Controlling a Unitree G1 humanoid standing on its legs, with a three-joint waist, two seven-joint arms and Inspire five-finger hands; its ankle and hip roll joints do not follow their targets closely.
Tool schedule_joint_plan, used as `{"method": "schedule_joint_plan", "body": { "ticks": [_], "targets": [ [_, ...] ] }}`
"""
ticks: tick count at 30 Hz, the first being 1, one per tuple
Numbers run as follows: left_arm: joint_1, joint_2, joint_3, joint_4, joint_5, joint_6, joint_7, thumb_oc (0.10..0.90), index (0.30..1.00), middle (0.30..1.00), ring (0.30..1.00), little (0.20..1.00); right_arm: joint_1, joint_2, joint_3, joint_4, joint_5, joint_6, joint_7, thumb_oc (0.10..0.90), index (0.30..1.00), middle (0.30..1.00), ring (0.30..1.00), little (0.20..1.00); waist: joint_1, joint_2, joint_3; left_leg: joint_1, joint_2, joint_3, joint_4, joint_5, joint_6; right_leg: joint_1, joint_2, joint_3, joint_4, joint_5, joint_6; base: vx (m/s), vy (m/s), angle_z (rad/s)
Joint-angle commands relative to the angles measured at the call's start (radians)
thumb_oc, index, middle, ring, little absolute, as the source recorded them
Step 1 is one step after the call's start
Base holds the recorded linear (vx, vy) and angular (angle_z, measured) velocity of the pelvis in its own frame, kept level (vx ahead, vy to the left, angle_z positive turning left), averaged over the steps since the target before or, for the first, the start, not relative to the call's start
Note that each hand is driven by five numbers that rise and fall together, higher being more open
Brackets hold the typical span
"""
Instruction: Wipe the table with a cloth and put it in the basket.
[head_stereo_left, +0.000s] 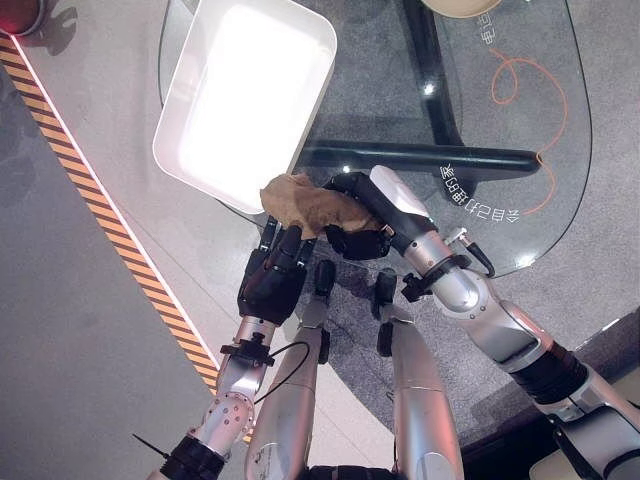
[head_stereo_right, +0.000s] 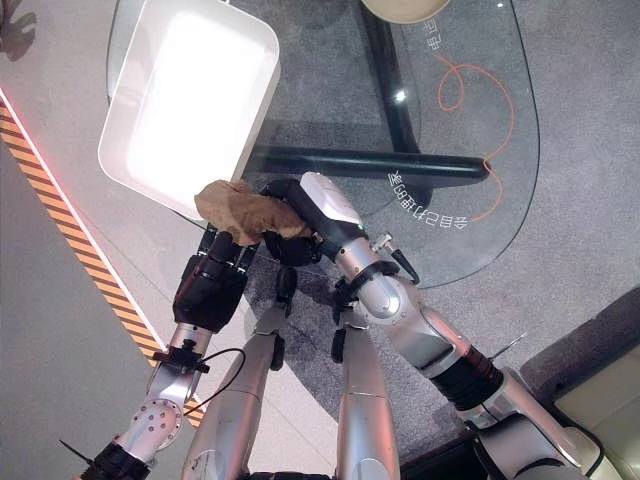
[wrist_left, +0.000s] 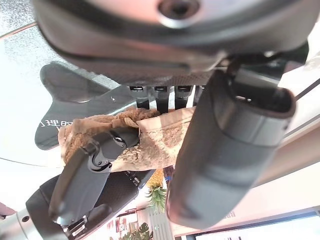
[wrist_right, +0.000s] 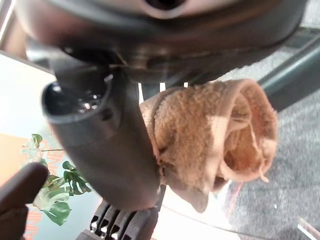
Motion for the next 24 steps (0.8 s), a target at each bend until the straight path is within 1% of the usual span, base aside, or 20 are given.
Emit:
{"method": "schedule_joint_plan", "body": {
  "ticks": [1, 5, 8, 10, 11, 14, 16, 18, 20, 21, 24],
  "targets": [
    [-0.127, -0.041, -0.010, -0.264, 0.024, -0.031, -0.087, 0.800, 0.900, 0.900, 0.900, 0.900, -0.009, 0.049, 0.225, -0.237, 0.098, -0.114, 0.188, 0.100, 0.300, 0.300, 0.300, 0.200, 0.006, 0.005, -0.025, -0.015, -0.041, 0.040, 0.075, -0.072, 0.059, 0.044, 0.068, 0.010, -0.143, 0.079, 0.005, 0.00, 0.000, 0.00],
    [-0.131, -0.051, -0.013, -0.263, -0.039, -0.033, -0.092, 0.800, 0.900, 0.900, 0.900, 0.900, -0.025, 0.049, 0.245, -0.233, 0.098, -0.107, 0.231, 0.100, 0.300, 0.300, 0.300, 0.200, 0.008, 0.003, -0.025, -0.016, -0.041, 0.040, 0.074, -0.069, 0.059, 0.043, 0.068, 0.011, -0.145, 0.082, 0.004, 0.00, 0.000, 0.00],
    [-0.129, -0.062, -0.011, -0.272, -0.102, -0.040, -0.120, 0.800, 0.900, 0.900, 0.900, 0.900, -0.047, 0.046, 0.263, -0.235, 0.097, -0.085, 0.300, 0.100, 0.300, 0.300, 0.300, 0.200, 0.013, 0.002, -0.025, -0.018, -0.043, 0.037, 0.073, -0.069, 0.059, 0.042, 0.068, 0.009, -0.147, 0.082, 0.004, 0.00, 0.000, 0.00],
    [-0.128, -0.063, -0.011, -0.273, -0.118, -0.044, -0.130, 0.800, 0.900, 0.900, 0.900, 0.900, -0.049, 0.044, 0.265, -0.236, 0.098, -0.082, 0.313, 0.100, 0.300, 0.300, 0.300, 0.200, 0.014, 0.001, -0.025, -0.020, -0.043, 0.037, 0.074, -0.069, 0.059, 0.041, 0.067, 0.008, -0.147, 0.082, 0.004, 0.00, 0.000, 0.00],
    [-0.134, -0.067, -0.012, -0.274, -0.146, -0.061, -0.152, 0.800, 0.900, 0.900, 0.900, 0.900, -0.062, 0.037, 0.281, -0.233, 0.120, -0.069, 0.327, 0.100, 0.300, 0.300, 0.300, 0.200, 0.015, 0.000, -0.025, -0.019, -0.044, 0.036, 0.074, -0.069, 0.059, 0.042, 0.068, 0.009, -0.147, 0.082, 0.004, 0.00, 0.000, 0.00],
    [-0.150, -0.068, -0.014, -0.273, -0.108, -0.095, -0.138, 0.800, 0.900, 0.900, 0.900, 0.900, -0.080, 0.034, 0.295, -0.226, 0.165, -0.050, 0.361, 0.100, 0.300, 0.300, 0.300, 0.200, 0.017, -0.002, -0.025, -0.018, -0.044, 0.035, 0.075, -0.068, 0.059, 0.042, 0.069, 0.011, -0.145, 0.082, 0.003, 0.00, 0.000, 0.00],
    [-0.166, -0.071, -0.019, -0.275, -0.057, -0.110, -0.095, 0.800, 0.900, 0.900, 0.900, 0.900, -0.091, 0.041, 0.299, -0.215, 0.211, -0.038, 0.393, 0.100, 0.300, 0.300, 0.300, 0.200, 0.019, -0.004, -0.025, -0.020, -0.044, 0.033, 0.076, -0.067, 0.059, 0.040, 0.069, 0.010, -0.142, 0.083, 0.003, 0.00, 0.000, 0.00],
    [-0.174, -0.071, -0.020, -0.275, -0.045, -0.114, -0.068, 0.800, 0.900, 0.900, 0.900, 0.900, -0.092, 0.044, 0.303, -0.213, 0.221, -0.036, 0.409, 0.100, 0.300, 0.300, 0.300, 0.200, 0.020, -0.004, -0.025, -0.019, -0.046, 0.032, 0.075, -0.066, 0.060, 0.041, 0.069, 0.010, -0.143, 0.084, 0.004, 0.00, 0.000, 0.00],
    [-0.186, -0.073, -0.018, -0.263, -0.016, -0.117, -0.009, 0.800, 0.900, 0.900, 0.900, 0.900, -0.099, 0.049, 0.307, -0.203, 0.232, -0.034, 0.433, 0.100, 0.300, 0.300, 0.300, 0.200, 0.020, -0.005, -0.025, -0.020, -0.047, 0.030, 0.076, -0.065, 0.060, 0.038, 0.071, 0.010, -0.141, 0.085, 0.004, 0.00, 0.000, 0.00],
    [-0.190, -0.074, -0.017, -0.257, 0.000, -0.124, 0.044, 0.800, 0.900, 0.900, 0.900, 0.900, -0.100, 0.052, 0.309, -0.198, 0.230, -0.034, 0.442, 0.100, 0.300, 0.300, 0.300, 0.200, 0.020, -0.005, -0.025, -0.022, -0.048, 0.030, 0.077, -0.065, 0.060, 0.037, 0.071, 0.010, -0.141, 0.085, 0.005, 0.00, 0.000, 0.00],
    [-0.193, -0.076, -0.013, -0.250, 0.009, -0.118, 0.096, 0.800, 0.900, 0.900, 0.900, 0.900, -0.105, 0.054, 0.313, -0.197, 0.236, -0.028, 0.433, 0.100, 0.300, 0.300, 0.300, 0.200, 0.021, -0.005, -0.025, -0.021, -0.048, 0.028, 0.077, -0.065, 0.060, 0.036, 0.070, 0.010, -0.139, 0.085, 0.007, 0.00, 0.000, 0.00]
  ]
}}
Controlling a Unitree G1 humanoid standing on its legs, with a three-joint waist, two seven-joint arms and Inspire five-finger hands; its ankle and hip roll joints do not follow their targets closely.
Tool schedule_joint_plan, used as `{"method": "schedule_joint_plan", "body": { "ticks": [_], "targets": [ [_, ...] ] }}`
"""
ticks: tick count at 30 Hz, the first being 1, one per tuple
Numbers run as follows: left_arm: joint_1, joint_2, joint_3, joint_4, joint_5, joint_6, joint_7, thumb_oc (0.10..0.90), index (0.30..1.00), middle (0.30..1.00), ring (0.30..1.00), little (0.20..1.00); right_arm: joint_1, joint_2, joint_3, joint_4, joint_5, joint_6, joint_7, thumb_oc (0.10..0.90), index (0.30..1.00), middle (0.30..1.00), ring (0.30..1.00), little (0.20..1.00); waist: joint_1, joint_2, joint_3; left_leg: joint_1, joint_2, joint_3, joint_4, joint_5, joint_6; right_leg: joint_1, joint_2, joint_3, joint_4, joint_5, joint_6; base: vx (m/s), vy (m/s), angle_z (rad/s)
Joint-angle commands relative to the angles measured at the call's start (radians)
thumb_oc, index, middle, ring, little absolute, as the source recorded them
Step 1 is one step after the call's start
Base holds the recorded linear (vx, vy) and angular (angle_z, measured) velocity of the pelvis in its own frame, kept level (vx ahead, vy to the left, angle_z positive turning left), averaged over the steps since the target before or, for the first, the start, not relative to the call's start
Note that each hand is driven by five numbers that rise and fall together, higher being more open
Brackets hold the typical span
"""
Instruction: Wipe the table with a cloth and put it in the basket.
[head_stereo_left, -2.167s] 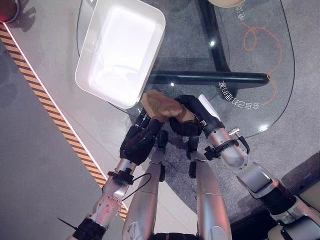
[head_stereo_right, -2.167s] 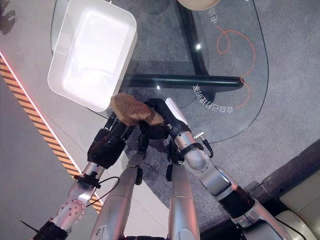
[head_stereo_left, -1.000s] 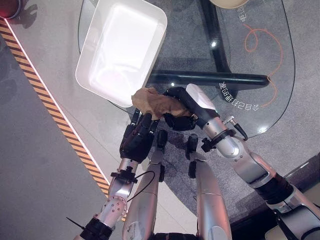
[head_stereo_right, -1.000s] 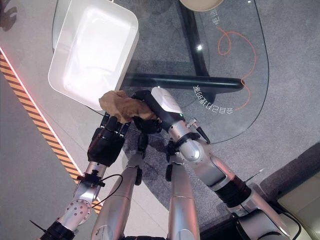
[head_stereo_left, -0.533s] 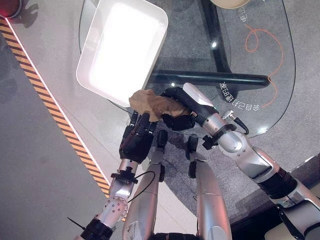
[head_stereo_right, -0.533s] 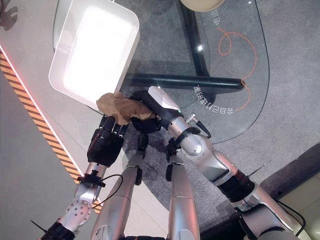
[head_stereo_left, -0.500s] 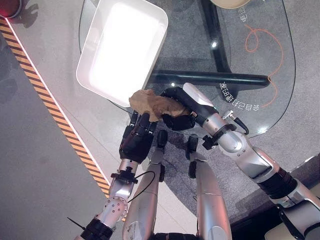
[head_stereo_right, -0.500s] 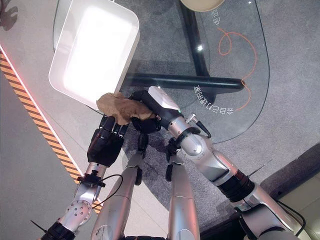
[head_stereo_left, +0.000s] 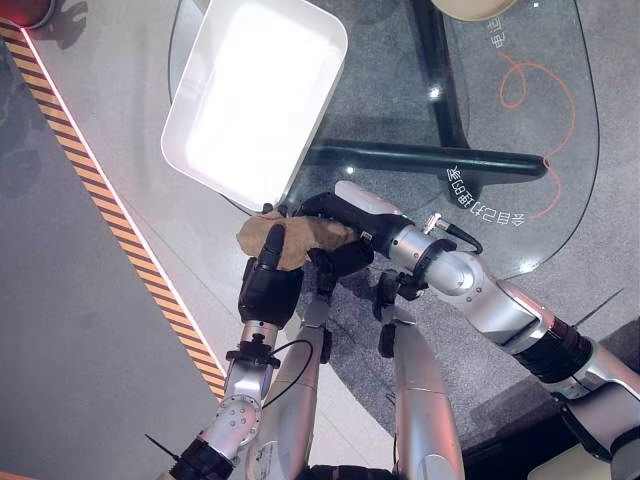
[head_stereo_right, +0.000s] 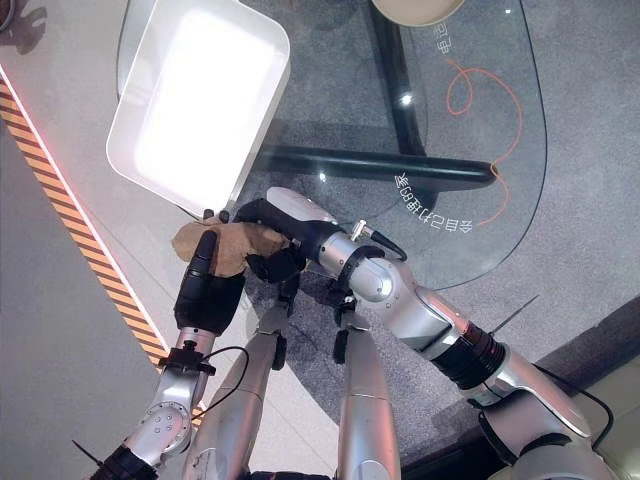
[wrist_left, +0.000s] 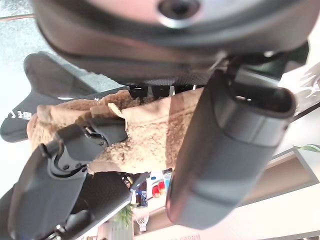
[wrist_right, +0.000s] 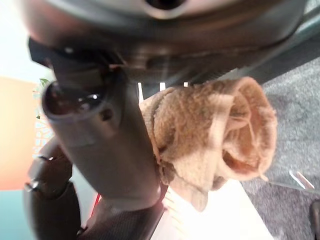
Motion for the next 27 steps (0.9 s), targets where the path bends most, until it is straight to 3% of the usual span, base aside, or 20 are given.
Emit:
{"method": "schedule_joint_plan", "body": {
  "ticks": [1, 2, 4, 5, 20, 27],
  "targets": [
    [-0.169, -0.043, 0.029, -0.247, 0.143, -0.032, 0.010, 0.646, 0.768, 0.768, 0.768, 0.746, 0.027, 0.094, 0.203, -0.188, 0.134, -0.099, 0.162, 0.100, 0.300, 0.300, 0.300, 0.200, -0.002, -0.005, -0.025, -0.023, -0.048, 0.033, 0.078, -0.067, 0.062, 0.033, 0.072, 0.015, -0.143, 0.085, 0.008, 0.00, 0.000, 0.00],
    [-0.168, -0.043, 0.031, -0.245, 0.148, -0.028, 0.031, 0.391, 0.549, 0.549, 0.549, 0.491, 0.029, 0.096, 0.200, -0.182, 0.128, -0.103, 0.158, 0.100, 0.300, 0.300, 0.300, 0.200, -0.002, -0.004, -0.025, -0.023, -0.049, 0.032, 0.078, -0.068, 0.062, 0.033, 0.072, 0.015, -0.144, 0.086, 0.008, 0.00, 0.000, 0.00],
    [-0.164, -0.044, 0.032, -0.242, 0.148, -0.028, 0.027, 0.136, 0.331, 0.331, 0.331, 0.236, 0.028, 0.095, 0.198, -0.181, 0.127, -0.103, 0.154, 0.100, 0.300, 0.300, 0.300, 0.200, -0.001, -0.003, -0.025, -0.024, -0.050, 0.032, 0.078, -0.067, 0.062, 0.032, 0.071, 0.014, -0.145, 0.087, 0.009, 0.00, 0.000, 0.00],
    [-0.161, -0.043, 0.032, -0.240, 0.145, -0.030, 0.023, 0.100, 0.300, 0.300, 0.300, 0.200, 0.031, 0.093, 0.195, -0.177, 0.125, -0.110, 0.151, 0.100, 0.300, 0.300, 0.300, 0.200, -0.001, -0.003, -0.025, -0.025, -0.050, 0.032, 0.079, -0.067, 0.062, 0.032, 0.070, 0.014, -0.146, 0.087, 0.009, 0.00, 0.000, 0.00],
    [-0.150, -0.056, 0.021, -0.235, 0.125, -0.069, -0.017, 0.100, 0.300, 0.300, 0.300, 0.200, 0.047, 0.087, 0.178, -0.165, 0.103, -0.131, 0.122, 0.100, 0.300, 0.300, 0.300, 0.200, -0.006, -0.002, -0.025, -0.037, -0.053, 0.032, 0.079, -0.068, 0.061, 0.021, 0.067, 0.011, -0.150, 0.090, 0.012, 0.00, 0.002, 0.02],
    [-0.151, -0.064, 0.029, -0.239, 0.107, -0.063, -0.026, 0.100, 0.300, 0.300, 0.300, 0.200, 0.052, 0.092, 0.150, -0.152, 0.095, -0.134, 0.054, 0.100, 0.300, 0.300, 0.300, 0.200, -0.006, -0.003, -0.025, -0.038, -0.054, 0.035, 0.086, -0.073, 0.063, 0.018, 0.065, 0.010, -0.145, 0.091, 0.014, 0.00, 0.002, 0.00]
  ]
}}
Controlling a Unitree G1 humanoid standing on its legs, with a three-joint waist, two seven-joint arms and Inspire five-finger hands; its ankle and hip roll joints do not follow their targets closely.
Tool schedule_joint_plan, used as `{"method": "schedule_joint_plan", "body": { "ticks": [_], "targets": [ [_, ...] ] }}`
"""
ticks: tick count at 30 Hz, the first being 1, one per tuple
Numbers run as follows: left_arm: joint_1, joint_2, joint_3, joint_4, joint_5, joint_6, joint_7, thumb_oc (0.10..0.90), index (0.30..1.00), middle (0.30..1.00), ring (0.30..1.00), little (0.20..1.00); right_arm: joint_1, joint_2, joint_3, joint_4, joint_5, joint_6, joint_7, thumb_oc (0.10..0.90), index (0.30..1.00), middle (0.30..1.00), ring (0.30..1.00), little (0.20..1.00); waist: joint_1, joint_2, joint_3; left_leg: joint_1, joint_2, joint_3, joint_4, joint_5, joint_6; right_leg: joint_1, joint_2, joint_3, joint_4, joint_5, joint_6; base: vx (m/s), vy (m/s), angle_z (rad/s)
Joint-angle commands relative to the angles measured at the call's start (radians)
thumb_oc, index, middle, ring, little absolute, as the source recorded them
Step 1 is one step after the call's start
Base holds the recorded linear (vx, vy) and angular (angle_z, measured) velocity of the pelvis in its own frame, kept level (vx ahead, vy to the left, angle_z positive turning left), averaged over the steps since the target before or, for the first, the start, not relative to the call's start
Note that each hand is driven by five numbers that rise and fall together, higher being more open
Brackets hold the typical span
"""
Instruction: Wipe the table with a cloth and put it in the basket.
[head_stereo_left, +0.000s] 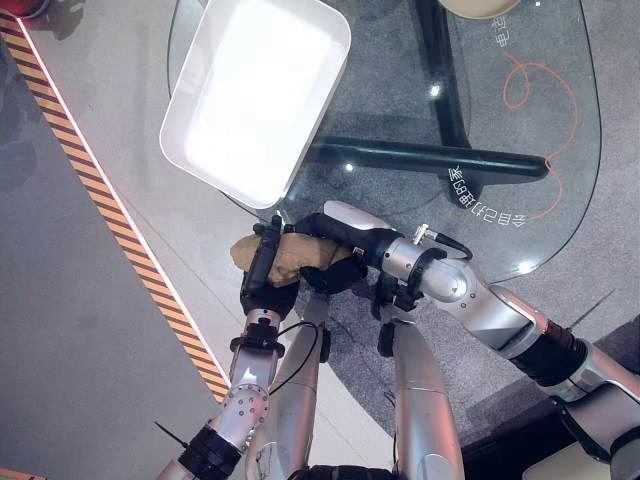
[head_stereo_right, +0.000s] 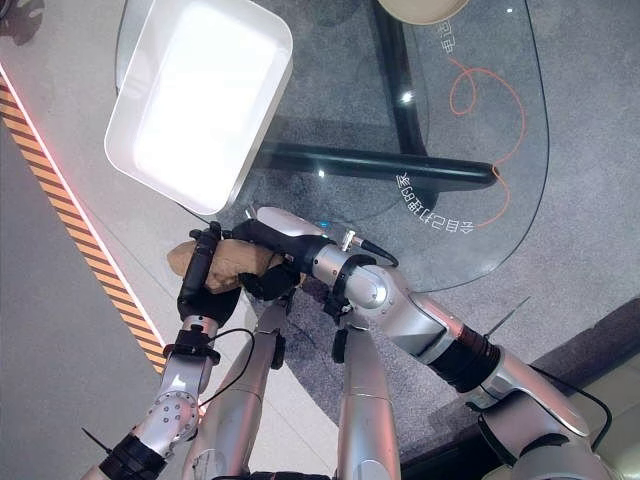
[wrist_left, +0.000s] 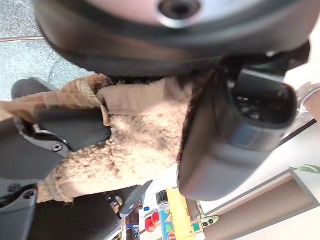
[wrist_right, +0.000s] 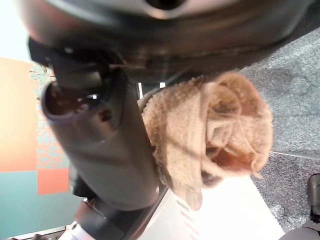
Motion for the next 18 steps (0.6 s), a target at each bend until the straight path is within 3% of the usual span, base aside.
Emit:
{"method": "schedule_joint_plan", "body": {
  "ticks": [1, 10, 11, 12, 18],
  "targets": [
    [-0.119, -0.033, 0.027, -0.240, 0.076, -0.020, -0.153, 0.100, 0.300, 0.300, 0.300, 0.200, 0.043, 0.086, 0.110, -0.153, 0.103, -0.115, 0.037, 0.100, 0.300, 0.300, 0.300, 0.200, 0.001, -0.002, -0.025, -0.025, -0.053, 0.054, 0.086, -0.077, 0.067, 0.021, 0.067, 0.029, -0.140, 0.092, 0.017, 0.00, 0.000, 0.00],
    [-0.117, -0.039, 0.043, -0.237, 0.069, -0.019, -0.160, 0.100, 0.300, 0.300, 0.300, 0.200, 0.068, 0.082, 0.053, -0.141, 0.094, -0.116, -0.075, 0.100, 0.300, 0.300, 0.300, 0.200, -0.005, -0.006, -0.025, -0.025, -0.051, 0.060, 0.088, -0.082, 0.069, 0.017, 0.067, 0.030, -0.134, 0.092, 0.019, 0.00, 0.000, 0.00],
    [-0.118, -0.042, 0.048, -0.235, 0.068, -0.016, -0.160, 0.100, 0.300, 0.300, 0.300, 0.200, 0.072, 0.085, 0.035, -0.134, 0.077, -0.125, -0.096, 0.399, 0.556, 0.556, 0.556, 0.499, -0.007, -0.007, -0.025, -0.023, -0.051, 0.061, 0.087, -0.082, 0.070, 0.017, 0.067, 0.031, -0.134, 0.092, 0.019, 0.00, 0.000, 0.00],
    [-0.118, -0.043, 0.050, -0.231, 0.068, -0.015, -0.161, 0.100, 0.300, 0.300, 0.300, 0.200, 0.075, 0.084, 0.024, -0.134, 0.072, -0.125, -0.113, 0.800, 0.900, 0.900, 0.900, 0.900, -0.008, -0.007, -0.025, -0.024, -0.050, 0.061, 0.087, -0.083, 0.070, 0.016, 0.068, 0.031, -0.132, 0.092, 0.020, 0.00, 0.000, 0.00],
    [-0.116, -0.048, 0.069, -0.227, 0.073, -0.007, -0.160, 0.100, 0.300, 0.300, 0.300, 0.200, 0.100, 0.071, -0.057, -0.137, 0.066, -0.152, -0.190, 0.800, 0.900, 0.900, 0.900, 0.900, -0.017, -0.013, -0.025, -0.015, -0.049, 0.065, 0.086, -0.088, 0.071, 0.021, 0.071, 0.034, -0.128, 0.091, 0.024, 0.00, 0.000, 0.00]
  ]
}}
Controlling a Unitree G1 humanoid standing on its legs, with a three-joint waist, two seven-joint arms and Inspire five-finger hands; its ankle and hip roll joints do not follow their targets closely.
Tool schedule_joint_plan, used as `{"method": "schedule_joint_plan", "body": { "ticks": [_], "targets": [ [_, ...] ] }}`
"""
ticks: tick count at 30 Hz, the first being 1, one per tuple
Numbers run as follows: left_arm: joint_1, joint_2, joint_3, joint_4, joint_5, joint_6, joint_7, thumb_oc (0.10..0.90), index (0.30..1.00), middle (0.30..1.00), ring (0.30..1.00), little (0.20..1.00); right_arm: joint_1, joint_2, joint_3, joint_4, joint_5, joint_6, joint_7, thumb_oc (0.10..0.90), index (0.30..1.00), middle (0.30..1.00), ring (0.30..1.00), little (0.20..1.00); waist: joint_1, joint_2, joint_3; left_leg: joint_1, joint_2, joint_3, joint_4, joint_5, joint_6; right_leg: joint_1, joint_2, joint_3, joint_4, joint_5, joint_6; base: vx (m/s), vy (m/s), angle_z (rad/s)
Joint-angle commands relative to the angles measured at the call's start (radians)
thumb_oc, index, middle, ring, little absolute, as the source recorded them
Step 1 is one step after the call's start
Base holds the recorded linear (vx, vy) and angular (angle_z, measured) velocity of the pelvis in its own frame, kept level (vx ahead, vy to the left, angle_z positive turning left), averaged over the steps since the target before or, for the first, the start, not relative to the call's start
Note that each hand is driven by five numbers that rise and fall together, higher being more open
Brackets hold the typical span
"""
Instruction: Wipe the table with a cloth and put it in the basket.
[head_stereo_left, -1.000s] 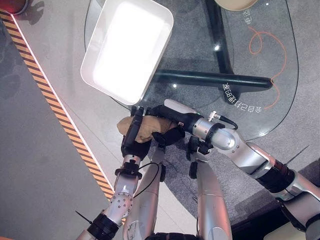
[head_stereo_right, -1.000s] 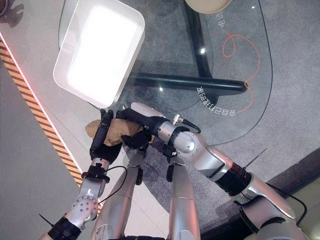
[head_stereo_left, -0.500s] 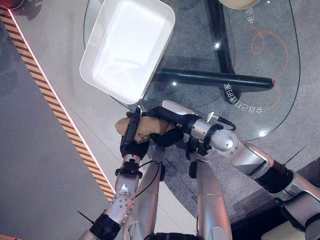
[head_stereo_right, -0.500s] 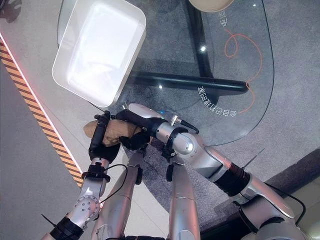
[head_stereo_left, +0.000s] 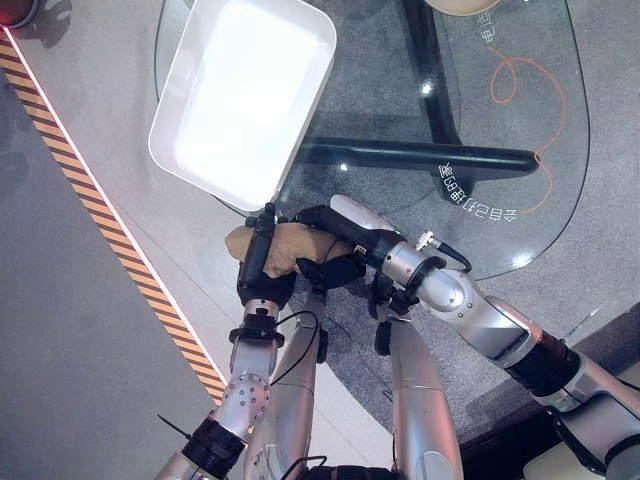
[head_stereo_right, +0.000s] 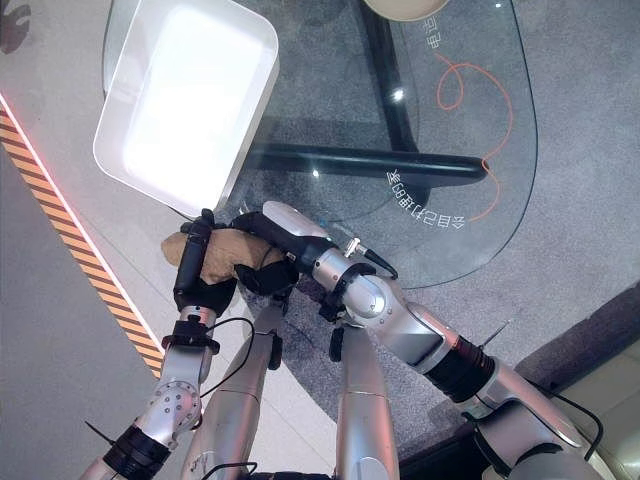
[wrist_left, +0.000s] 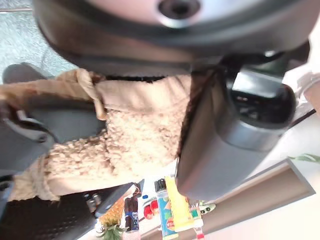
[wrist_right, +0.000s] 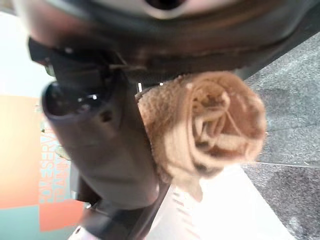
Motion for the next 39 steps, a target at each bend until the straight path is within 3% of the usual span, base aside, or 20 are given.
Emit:
{"method": "schedule_joint_plan", "body": {
  "ticks": [1, 18, 32, 39],
  "targets": [
    [-0.060, -0.037, 0.030, -0.225, 0.077, -0.007, -0.158, 0.100, 0.300, 0.300, 0.300, 0.200, 0.036, 0.038, -0.029, -0.135, 0.054, -0.099, -0.057, 0.800, 0.900, 0.900, 0.900, 0.900, 0.015, -0.012, -0.025, -0.014, -0.050, 0.065, 0.085, -0.088, 0.071, 0.022, 0.069, 0.034, -0.128, 0.091, 0.024, 0.00, 0.000, 0.00],
    [-0.032, -0.054, 0.085, -0.220, 0.083, 0.024, -0.172, 0.100, 0.300, 0.300, 0.300, 0.200, 0.128, 0.039, -0.192, -0.159, 0.043, -0.123, -0.160, 0.800, 0.900, 0.900, 0.900, 0.900, -0.003, -0.020, -0.025, -0.009, -0.042, 0.074, 0.092, -0.103, 0.072, 0.021, 0.069, 0.040, -0.116, 0.087, 0.031, 0.00, 0.000, 0.00],
    [-0.022, -0.060, 0.097, -0.221, 0.085, 0.026, -0.178, 0.100, 0.300, 0.300, 0.300, 0.200, 0.171, 0.051, -0.237, -0.162, 0.055, -0.145, -0.169, 0.800, 0.900, 0.900, 0.900, 0.900, -0.010, -0.023, -0.025, -0.018, -0.038, 0.078, 0.094, -0.107, 0.072, 0.013, 0.068, 0.038, -0.114, 0.085, 0.033, 0.00, 0.000, 0.00],
    [-0.022, -0.062, 0.101, -0.223, 0.083, 0.032, -0.187, 0.100, 0.300, 0.300, 0.300, 0.200, 0.176, 0.059, -0.251, -0.161, 0.148, -0.187, -0.162, 0.800, 0.900, 0.900, 0.900, 0.900, -0.009, -0.023, -0.025, -0.019, -0.036, 0.079, 0.095, -0.108, 0.072, 0.014, 0.068, 0.036, -0.113, 0.082, 0.032, 0.00, 0.000, 0.00]
  ]
}}
